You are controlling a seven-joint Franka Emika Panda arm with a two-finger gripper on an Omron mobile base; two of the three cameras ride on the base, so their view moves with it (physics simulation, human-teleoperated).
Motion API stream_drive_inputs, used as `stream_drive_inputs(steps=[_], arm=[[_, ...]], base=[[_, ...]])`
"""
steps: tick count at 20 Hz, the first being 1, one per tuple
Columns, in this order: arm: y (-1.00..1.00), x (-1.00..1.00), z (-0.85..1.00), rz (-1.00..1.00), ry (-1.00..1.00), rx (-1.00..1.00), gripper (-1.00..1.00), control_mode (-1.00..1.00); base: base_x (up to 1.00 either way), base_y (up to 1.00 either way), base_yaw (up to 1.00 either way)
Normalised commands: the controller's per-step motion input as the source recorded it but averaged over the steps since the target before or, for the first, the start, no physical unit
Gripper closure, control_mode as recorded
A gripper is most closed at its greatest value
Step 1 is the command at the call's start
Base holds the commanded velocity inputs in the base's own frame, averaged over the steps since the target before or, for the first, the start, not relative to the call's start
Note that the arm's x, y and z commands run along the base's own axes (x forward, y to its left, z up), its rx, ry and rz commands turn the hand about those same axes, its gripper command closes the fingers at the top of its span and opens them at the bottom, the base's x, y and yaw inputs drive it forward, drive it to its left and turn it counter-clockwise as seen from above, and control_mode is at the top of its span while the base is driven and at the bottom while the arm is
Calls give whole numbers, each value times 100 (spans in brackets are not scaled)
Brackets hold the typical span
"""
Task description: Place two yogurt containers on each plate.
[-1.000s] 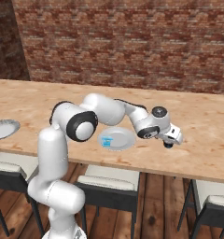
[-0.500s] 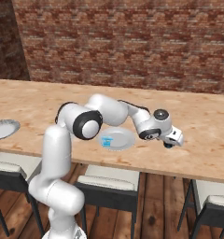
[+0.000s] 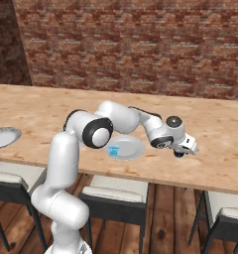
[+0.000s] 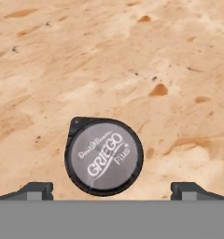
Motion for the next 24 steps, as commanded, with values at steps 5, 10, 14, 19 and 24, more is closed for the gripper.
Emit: stream_drive_inputs(steps=[5,10,14,19,24], arm=[[0,15,-16,0,0,0,-100,-100],[0,0,-20,0,2,0,-100,-100],[0,5,-18,0,0,0,-100,-100],[0,14,-11,0,0,0,-100,-100],[-2,20,-6,0,0,0,-100,-100]], base=[[0,0,0],[0,0,0],[0,0,0],[0,0,0],[0,0,0]])
